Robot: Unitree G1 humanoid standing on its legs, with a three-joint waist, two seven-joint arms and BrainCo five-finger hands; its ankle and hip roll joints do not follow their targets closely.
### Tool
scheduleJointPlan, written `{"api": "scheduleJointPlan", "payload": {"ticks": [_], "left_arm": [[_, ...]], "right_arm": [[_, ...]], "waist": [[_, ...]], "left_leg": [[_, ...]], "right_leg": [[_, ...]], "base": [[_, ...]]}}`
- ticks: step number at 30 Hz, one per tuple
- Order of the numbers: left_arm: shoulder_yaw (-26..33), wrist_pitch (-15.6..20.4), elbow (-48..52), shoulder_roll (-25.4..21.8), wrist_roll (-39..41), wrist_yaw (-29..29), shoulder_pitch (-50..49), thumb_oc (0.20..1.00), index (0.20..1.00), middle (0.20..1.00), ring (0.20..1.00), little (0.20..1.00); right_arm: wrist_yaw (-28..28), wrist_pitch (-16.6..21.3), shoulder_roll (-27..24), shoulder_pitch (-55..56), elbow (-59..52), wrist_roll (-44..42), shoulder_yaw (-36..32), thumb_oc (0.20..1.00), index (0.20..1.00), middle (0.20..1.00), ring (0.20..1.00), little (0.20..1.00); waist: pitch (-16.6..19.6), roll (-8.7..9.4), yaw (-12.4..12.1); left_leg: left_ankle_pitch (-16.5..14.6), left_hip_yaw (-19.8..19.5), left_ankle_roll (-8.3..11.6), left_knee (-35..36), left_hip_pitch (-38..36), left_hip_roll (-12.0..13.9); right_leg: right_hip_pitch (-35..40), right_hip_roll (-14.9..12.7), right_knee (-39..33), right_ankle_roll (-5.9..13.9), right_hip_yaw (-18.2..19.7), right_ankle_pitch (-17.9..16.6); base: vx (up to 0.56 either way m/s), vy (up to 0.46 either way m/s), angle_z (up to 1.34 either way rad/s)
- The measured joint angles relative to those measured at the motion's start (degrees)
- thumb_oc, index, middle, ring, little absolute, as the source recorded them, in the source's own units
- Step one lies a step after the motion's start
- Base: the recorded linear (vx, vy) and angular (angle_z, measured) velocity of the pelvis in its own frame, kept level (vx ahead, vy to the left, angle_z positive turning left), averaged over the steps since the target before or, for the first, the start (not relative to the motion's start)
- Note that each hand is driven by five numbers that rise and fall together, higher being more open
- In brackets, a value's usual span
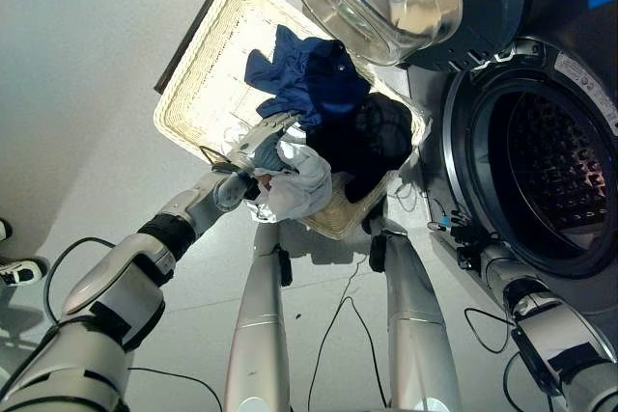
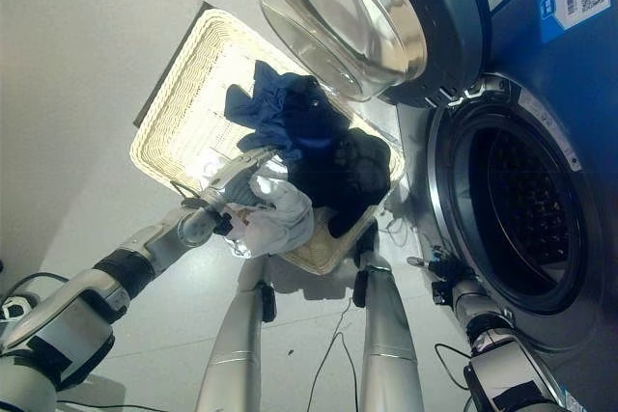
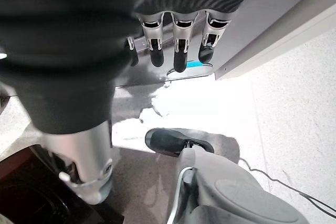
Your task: Put the clothes into the washing machine.
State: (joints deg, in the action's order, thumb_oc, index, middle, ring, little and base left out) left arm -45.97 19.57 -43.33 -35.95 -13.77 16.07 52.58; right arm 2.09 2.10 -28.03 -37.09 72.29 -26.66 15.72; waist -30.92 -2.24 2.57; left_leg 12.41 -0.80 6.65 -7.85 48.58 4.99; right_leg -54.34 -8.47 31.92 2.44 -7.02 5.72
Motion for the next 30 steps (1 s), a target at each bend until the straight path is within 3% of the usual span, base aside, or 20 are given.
{"api": "scheduleJointPlan", "payload": {"ticks": [8, 19, 30], "left_arm": [[0.70, -0.10, 1.38, -0.03, 0.02, 4.27, -4.96, 1.000, 1.000, 1.000, 1.000, 1.000], [1.19, -0.51, 1.45, 0.78, -1.27, 6.01, -7.58, 1.000, 1.000, 1.000, 1.000, 1.000], [-1.70, -6.90, -2.43, 1.81, -6.91, 5.99, -4.28, 1.000, 1.000, 1.000, 1.000, 1.000]], "right_arm": [[-0.10, 0.29, 0.14, 0.26, 0.12, -0.60, -0.07, 1.000, 1.000, 1.000, 1.000, 1.000], [-0.13, 0.43, 0.25, 0.01, -0.19, -1.05, -0.10, 1.000, 1.000, 1.000, 1.000, 1.000], [-0.08, 0.41, 0.22, -0.37, -0.11, -1.05, 0.08, 1.000, 1.000, 1.000, 1.000, 1.000]], "waist": [[0.01, -0.01, -0.44], [0.01, -0.01, -0.64], [0.02, 0.02, -0.30]], "left_leg": [[-0.23, -1.09, -0.01, 0.17, 0.00, -0.19], [0.14, -1.98, 0.16, 0.25, 1.11, -0.56], [-0.24, -1.84, 0.20, 0.19, 1.33, -0.44]], "right_leg": [[-0.04, 0.06, 0.27, 0.47, -0.15, 0.52], [-0.35, -0.06, -0.17, 0.30, -0.42, 0.39], [-1.01, 0.17, -0.21, 0.50, 0.01, 0.49]], "base": [[0.02, -0.019, 0.02], [0.00, -0.010, 0.02], [0.00, 0.001, -0.02]]}}
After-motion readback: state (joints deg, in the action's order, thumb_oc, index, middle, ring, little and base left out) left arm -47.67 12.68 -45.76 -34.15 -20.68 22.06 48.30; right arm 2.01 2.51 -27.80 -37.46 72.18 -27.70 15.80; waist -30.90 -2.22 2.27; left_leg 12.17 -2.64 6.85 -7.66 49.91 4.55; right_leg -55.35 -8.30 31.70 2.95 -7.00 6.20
